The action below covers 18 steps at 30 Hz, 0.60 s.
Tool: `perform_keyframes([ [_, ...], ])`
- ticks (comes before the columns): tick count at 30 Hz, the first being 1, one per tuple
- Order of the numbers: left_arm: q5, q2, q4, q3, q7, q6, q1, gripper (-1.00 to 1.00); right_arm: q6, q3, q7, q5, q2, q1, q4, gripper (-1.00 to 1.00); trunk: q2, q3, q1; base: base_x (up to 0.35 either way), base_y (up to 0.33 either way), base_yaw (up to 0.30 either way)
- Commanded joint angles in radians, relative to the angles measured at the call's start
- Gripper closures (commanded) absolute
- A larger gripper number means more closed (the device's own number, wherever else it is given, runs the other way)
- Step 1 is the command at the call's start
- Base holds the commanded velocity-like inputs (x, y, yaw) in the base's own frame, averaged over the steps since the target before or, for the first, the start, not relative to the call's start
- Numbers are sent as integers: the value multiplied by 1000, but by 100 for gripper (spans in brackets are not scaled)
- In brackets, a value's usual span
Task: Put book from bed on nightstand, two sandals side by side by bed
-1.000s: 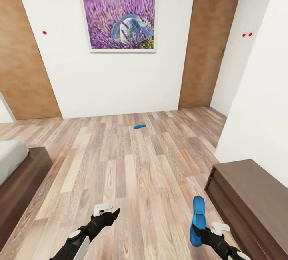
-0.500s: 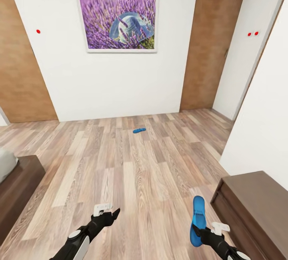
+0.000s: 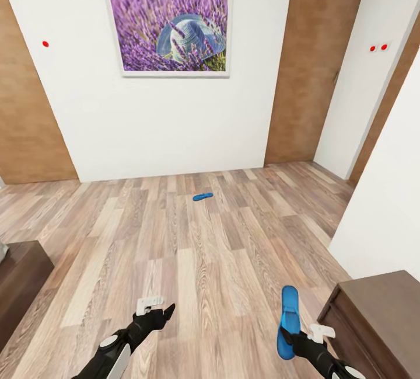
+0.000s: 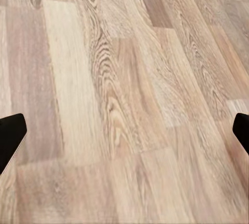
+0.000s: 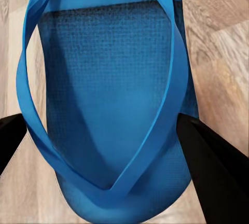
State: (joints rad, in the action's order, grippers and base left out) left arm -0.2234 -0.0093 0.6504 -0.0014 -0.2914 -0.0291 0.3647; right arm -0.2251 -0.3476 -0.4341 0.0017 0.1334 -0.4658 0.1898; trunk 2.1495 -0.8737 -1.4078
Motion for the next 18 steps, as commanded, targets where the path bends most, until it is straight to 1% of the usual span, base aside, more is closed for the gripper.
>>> perform_keyframes([
  [1, -10, 0, 0, 0, -3, -3, 0, -100, -2, -7, -7, -1, 0, -1, -1, 100, 0, -1, 0, 332, 0, 0],
  [18, -10, 0, 0, 0, -3, -3, 0, -100, -2, -7, -6, 0, 0, -1, -1, 100, 0, -1, 0, 332, 0, 0],
])
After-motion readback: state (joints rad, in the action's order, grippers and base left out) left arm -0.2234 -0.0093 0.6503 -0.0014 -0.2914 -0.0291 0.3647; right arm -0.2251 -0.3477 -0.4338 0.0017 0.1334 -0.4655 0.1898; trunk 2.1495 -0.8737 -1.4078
